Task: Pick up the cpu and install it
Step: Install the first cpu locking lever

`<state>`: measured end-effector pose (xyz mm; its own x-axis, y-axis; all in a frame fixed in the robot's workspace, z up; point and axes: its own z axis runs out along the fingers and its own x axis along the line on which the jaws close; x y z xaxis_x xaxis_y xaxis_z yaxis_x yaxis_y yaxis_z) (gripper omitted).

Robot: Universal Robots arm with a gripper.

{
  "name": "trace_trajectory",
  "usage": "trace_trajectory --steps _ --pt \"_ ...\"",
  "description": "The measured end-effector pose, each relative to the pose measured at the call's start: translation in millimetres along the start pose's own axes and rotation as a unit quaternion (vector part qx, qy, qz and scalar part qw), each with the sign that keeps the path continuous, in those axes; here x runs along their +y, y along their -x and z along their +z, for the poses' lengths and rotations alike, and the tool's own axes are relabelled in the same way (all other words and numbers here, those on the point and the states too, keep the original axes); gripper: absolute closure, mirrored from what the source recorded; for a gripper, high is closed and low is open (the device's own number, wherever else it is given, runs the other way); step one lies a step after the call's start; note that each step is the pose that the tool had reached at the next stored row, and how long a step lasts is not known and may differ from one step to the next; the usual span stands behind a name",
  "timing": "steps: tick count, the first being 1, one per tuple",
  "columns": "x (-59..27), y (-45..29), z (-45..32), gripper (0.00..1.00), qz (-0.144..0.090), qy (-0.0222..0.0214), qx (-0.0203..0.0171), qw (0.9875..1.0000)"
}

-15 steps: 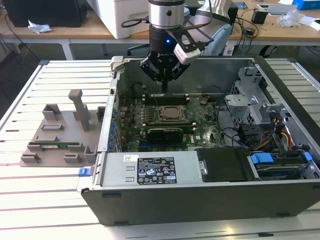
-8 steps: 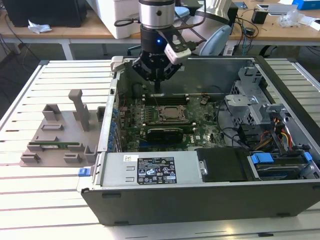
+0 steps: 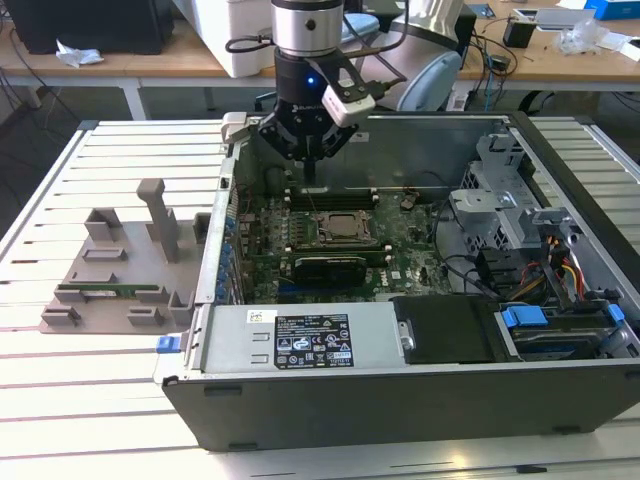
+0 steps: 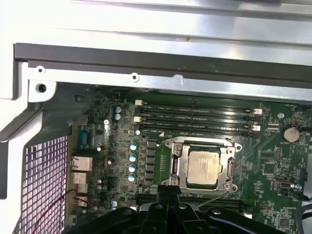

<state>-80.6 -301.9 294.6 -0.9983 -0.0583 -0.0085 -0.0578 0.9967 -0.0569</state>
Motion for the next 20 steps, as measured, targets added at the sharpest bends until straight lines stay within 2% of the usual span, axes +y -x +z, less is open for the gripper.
trace_trajectory --steps 9,13,20 --pt "4.9 -4.7 0.9 0.89 0.0 0.0 0.0 1.0" --pt "16.5 -6.1 5.2 0.89 0.0 0.0 0.0001 1.0" --pt "35.0 -14.4 16.1 0.89 0.0 0.0 0.0 1.0"
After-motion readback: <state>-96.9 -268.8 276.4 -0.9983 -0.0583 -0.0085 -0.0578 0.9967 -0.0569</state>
